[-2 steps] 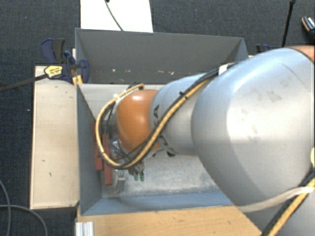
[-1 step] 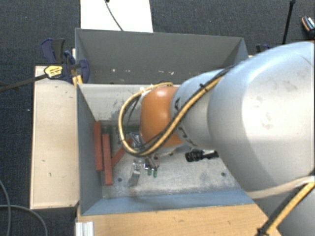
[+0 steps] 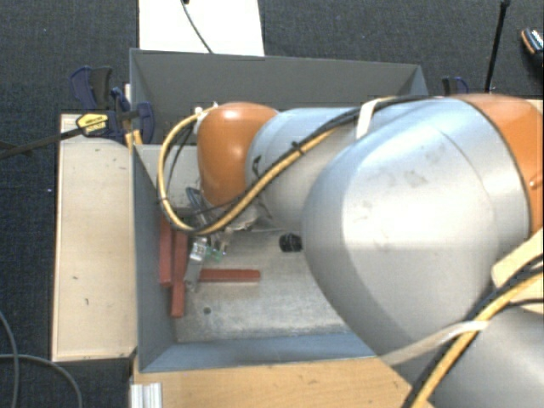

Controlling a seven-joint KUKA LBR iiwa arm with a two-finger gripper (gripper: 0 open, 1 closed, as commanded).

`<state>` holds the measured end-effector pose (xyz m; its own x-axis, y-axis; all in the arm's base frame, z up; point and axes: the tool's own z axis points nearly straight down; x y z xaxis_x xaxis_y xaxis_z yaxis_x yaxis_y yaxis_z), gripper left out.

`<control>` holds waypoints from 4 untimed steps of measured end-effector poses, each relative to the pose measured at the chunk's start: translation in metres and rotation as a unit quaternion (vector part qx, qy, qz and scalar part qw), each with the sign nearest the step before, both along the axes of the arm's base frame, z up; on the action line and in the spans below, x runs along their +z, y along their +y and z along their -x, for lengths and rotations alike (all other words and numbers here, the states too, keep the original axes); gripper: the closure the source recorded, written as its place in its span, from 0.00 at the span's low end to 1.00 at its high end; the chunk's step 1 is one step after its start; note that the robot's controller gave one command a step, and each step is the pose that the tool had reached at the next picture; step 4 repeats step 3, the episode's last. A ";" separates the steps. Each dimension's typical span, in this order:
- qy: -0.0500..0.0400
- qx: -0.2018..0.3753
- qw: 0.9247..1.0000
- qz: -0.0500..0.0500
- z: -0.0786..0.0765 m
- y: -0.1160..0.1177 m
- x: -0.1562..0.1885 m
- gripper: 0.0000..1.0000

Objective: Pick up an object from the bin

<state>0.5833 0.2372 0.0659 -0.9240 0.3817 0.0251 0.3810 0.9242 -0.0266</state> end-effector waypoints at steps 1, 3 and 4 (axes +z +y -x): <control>0.012 0.004 1.000 -0.001 0.006 0.003 -0.003 1.00; -0.021 0.003 1.000 -0.009 0.037 -0.033 0.189 1.00; -0.021 0.003 1.000 -0.009 0.037 -0.033 0.189 1.00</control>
Offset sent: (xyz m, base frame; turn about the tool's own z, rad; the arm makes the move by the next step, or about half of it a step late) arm 0.0000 0.0000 0.0000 0.0000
